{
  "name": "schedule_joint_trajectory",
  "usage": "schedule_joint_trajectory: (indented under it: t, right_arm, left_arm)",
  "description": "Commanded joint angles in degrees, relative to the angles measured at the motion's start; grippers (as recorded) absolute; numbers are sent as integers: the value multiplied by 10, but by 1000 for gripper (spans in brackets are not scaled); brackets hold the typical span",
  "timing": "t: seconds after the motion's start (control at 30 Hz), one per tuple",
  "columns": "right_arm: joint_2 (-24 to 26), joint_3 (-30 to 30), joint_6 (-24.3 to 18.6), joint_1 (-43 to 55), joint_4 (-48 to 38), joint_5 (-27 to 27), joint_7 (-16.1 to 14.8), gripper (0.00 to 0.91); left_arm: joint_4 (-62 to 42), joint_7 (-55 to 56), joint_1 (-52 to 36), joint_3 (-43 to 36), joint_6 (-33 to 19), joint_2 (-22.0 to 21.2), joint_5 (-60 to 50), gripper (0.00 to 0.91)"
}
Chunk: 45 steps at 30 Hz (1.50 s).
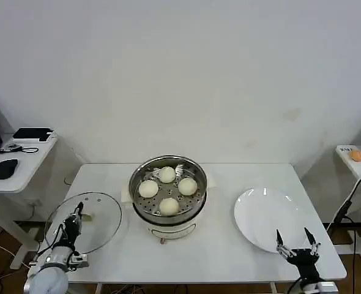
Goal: Take steamed baozi put them in steamer then cover it.
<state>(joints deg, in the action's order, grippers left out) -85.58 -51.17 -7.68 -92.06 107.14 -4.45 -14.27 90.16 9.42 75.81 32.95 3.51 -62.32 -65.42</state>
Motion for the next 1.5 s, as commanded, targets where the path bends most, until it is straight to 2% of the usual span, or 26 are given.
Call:
schedule_joint_trajectory:
  t: [0.03, 0.4, 0.67, 0.8, 1.03, 1.27, 1.5]
  right_arm:
    - [7, 15, 1, 4, -5, 6, -1, 907]
    - [15, 44, 7, 0, -6, 35, -3, 907]
    - [-4, 72, 5, 3, -14, 74, 0, 907]
    - [-16, 80, 5, -1, -11, 89, 1, 907]
    - [-29, 88, 8, -1, -13, 108, 4, 907]
    - [-30, 89, 7, -4, -13, 115, 2, 907]
    - [-30, 92, 6, -2, -19, 118, 1, 907]
  left_arm:
    - [171, -3, 49, 29, 119, -9, 90, 0]
    - [273, -89, 14, -3, 216, 2, 63, 0]
    - [291, -120, -65, -125, 275, 42, 108, 0]
    - [278, -118, -107, -181, 294, 39, 114, 0]
    - [228, -144, -180, -242, 308, -3, 73, 0]
    - [181, -195, -235, -283, 303, -100, -57, 0]
    - [137, -228, -252, -298, 288, -143, -140, 0]
